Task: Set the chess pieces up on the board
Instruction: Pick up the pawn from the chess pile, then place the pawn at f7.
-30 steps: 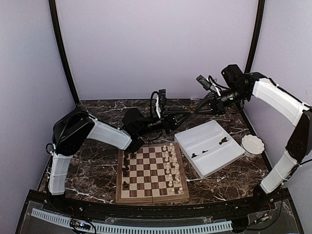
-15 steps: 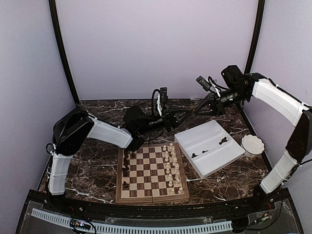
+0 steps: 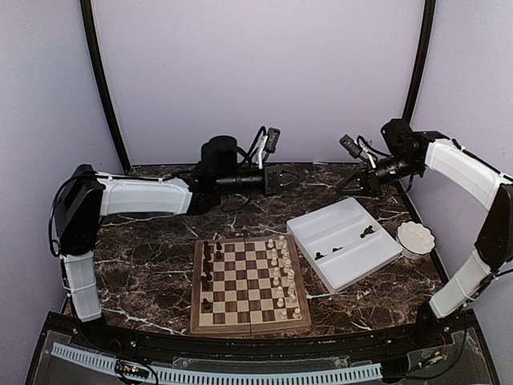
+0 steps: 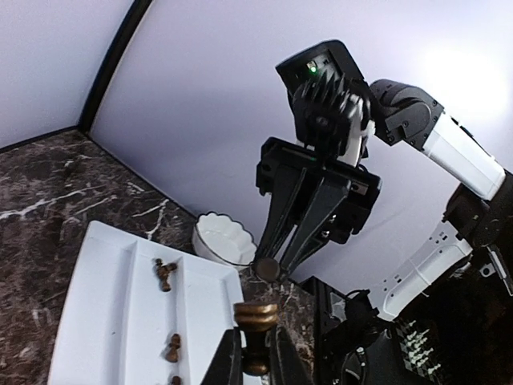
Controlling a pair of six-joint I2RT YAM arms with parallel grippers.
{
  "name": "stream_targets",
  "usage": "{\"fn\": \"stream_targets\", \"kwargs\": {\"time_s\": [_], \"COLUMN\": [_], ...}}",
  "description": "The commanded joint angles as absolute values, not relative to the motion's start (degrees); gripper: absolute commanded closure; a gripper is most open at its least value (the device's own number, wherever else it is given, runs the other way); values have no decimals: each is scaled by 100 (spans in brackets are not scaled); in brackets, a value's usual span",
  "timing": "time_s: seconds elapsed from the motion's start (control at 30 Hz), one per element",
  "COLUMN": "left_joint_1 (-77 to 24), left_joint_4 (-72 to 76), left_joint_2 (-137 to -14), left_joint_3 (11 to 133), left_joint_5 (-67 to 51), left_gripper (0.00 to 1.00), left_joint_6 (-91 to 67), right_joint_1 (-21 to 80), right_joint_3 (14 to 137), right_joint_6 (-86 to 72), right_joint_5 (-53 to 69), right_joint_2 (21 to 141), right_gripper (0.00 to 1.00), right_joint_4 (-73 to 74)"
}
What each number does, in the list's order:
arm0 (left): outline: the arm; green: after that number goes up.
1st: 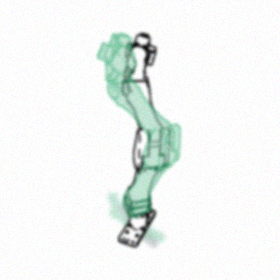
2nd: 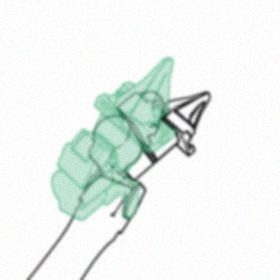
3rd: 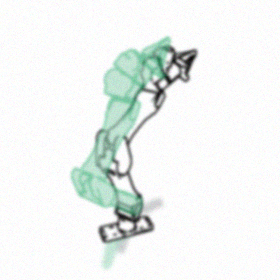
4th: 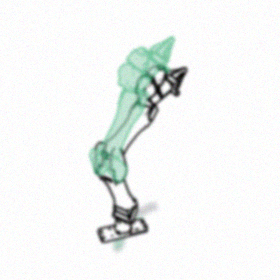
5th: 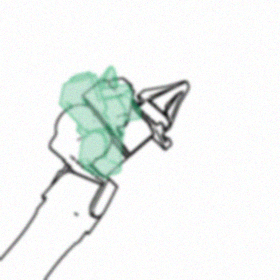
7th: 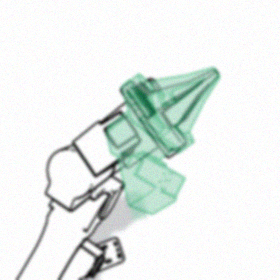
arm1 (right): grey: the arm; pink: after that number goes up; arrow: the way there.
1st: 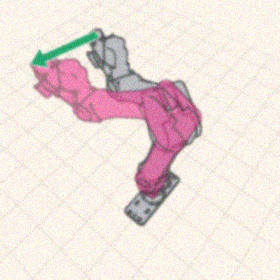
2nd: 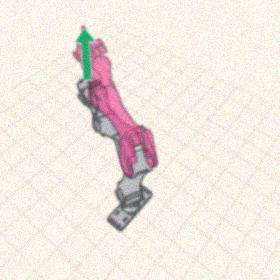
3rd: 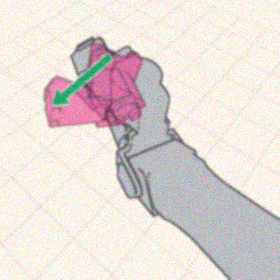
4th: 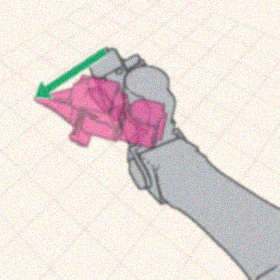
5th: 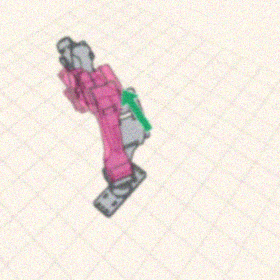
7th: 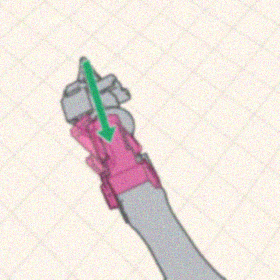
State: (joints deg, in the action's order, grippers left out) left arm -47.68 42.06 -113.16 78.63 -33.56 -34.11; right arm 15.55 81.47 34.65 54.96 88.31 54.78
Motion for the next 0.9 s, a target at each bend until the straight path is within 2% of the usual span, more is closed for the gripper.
{"fn": "stream_targets", "kwargs": {"time_s": [0.0,0.1,0.3,0.63,0.87], "left_joint_1": [-4596,-4434,-4300,-4382,-4427], "left_joint_4": [-774,-3329,-6190,-7180,-7349], "left_joint_2": [-10430,-10408,-10530,-10875,-11426], "left_joint_3": [9014,9678,10272,9080,9300], "left_joint_5": [-3075,-2930,-2780,-2659,-2298], "left_gripper": [100,100,100,100,100], "left_joint_6": [-2272,-1963,-1677,-1966,-1960], "right_joint_1": [1066,1003,1002,1002,1002], "right_joint_3": [7624,7087,6673,6451,6263], "right_joint_6": [3604,3427,3331,3345,3323], "right_joint_5": [5072,4558,4241,4332,4392], "right_joint_2": [8606,8476,8422,8297,8110], "right_gripper": [96,96,96,95,95], "right_joint_4": [4921,4311,3859,3740,3667]}}
